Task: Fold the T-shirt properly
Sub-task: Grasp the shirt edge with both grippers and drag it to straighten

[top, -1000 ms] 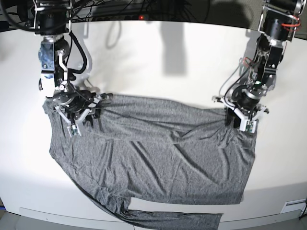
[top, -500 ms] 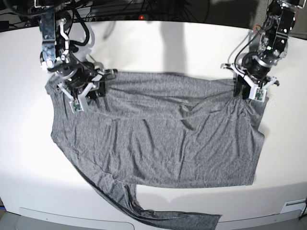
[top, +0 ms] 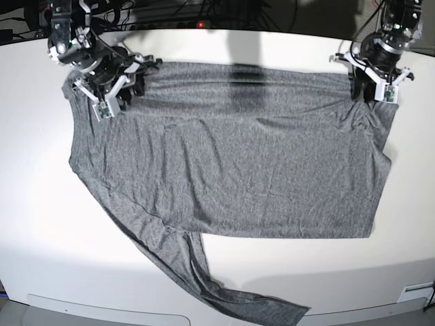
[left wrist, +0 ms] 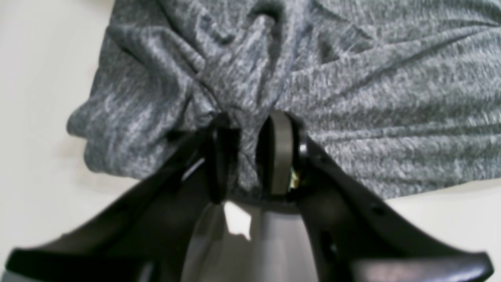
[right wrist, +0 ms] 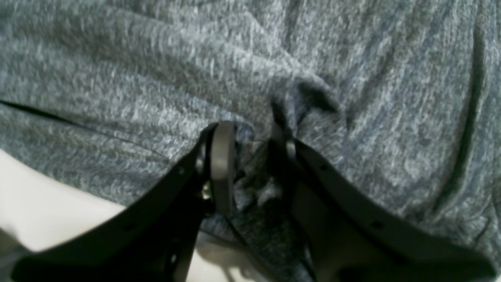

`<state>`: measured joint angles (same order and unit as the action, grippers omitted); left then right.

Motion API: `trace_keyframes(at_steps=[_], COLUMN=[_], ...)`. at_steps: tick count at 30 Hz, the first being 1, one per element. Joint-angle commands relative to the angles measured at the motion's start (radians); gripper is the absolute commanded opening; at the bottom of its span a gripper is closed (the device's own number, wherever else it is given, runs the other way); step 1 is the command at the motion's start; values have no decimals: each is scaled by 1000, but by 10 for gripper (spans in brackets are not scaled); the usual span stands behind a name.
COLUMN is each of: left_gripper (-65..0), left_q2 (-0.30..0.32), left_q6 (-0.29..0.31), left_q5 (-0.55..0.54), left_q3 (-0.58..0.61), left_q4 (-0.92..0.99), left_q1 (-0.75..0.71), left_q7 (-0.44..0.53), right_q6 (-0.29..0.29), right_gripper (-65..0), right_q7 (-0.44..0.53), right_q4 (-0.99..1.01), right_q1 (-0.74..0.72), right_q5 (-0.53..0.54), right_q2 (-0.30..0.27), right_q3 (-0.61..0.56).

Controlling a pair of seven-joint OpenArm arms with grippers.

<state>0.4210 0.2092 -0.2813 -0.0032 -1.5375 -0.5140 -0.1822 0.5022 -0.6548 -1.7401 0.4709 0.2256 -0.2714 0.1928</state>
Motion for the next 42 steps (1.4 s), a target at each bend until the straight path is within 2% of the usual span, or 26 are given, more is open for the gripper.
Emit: trace_keyframes(at_steps=[1,7,11,14,22,31,35,42], left_gripper=[-496,-496,-496,-496,-496,-495,-495,-495], left_q2=[9,-8,-23,-30,-30,-29,-27,-21], left_q6=[-8,-8,-8,-8,-8,-8,-8,-8], left_q5=[29,29,61,92,98,108,178,186], left_q3=[4,4,4,4,4,4,4,4], left_q4=[-6,-84,-87,-87,-87,-87,-95,-137], left_q1=[-36,-148,-190,-182,-182,-138,-111,-129], left_q7=[-120,-146,-77,-56,-92,-52,-83,-161], right_q6=[-9,-8,-9,-9,-9,-9,-9,-9], right_gripper=[-483,-483,-483,-483,-483,-483,-483,-483], right_q7=[-39,-57,-49,-50,-68,-45,-49,-49], right_q4=[-21,-79,-79,-79,-79,-79,-79,-79], right_q1=[20,79,77,75,95,63,45,41], right_q5=[-24,21,18,19,19,22,22,22], right_q2=[-8,-8,-9,-8,-8,-8,-8,-9], right_q3=[7,7,7,7,9,10,10,10])
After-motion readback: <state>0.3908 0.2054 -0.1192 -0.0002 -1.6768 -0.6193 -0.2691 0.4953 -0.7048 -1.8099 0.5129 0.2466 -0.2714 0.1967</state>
